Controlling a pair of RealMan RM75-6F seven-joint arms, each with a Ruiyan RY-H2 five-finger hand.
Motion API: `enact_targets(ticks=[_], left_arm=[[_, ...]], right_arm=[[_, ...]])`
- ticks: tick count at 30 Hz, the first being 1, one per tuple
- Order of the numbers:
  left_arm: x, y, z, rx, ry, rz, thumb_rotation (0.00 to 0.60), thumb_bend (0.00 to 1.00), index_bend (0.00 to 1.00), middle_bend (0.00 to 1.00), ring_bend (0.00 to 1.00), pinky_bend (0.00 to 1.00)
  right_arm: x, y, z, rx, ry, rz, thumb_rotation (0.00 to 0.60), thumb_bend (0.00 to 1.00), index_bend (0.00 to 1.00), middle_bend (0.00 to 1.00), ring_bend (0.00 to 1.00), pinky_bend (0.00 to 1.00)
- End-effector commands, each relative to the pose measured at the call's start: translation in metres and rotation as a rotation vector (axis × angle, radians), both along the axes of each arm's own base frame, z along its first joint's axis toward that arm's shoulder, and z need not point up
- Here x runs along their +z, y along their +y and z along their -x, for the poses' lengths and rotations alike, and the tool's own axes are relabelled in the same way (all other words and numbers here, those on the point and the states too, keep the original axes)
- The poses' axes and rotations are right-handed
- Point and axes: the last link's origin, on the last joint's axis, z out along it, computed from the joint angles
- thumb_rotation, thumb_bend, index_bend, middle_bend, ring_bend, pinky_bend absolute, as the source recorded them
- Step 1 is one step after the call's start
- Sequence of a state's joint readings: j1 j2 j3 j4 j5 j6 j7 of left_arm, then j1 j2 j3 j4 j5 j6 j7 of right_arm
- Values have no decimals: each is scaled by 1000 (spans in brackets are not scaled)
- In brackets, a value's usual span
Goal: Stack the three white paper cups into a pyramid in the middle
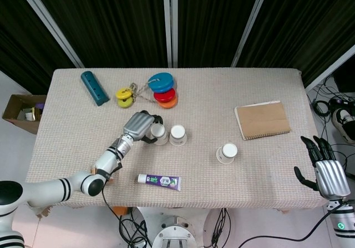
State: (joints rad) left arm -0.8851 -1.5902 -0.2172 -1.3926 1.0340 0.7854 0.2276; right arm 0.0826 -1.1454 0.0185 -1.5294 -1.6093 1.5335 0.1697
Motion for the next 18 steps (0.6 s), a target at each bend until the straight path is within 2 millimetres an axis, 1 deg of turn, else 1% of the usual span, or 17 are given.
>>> enact_targets(ticks=[1,12,18], left_arm=[[-2,-1,-3,-4,3,0,600,316,474,457,462,262],[-8,-2,-8,-14,22,-3,600,315,462,442,453,261],[-9,-3,-8,-17,41,-10,600,307,420,409,436,259]], right_arm=[[0,0,0,0,0,0,600,320,51,143,0,20],[1,1,3,-6,-5,3,600,320,51,143,0,21],[2,2,4,-6,-7,4,600,320,51,143,0,21]])
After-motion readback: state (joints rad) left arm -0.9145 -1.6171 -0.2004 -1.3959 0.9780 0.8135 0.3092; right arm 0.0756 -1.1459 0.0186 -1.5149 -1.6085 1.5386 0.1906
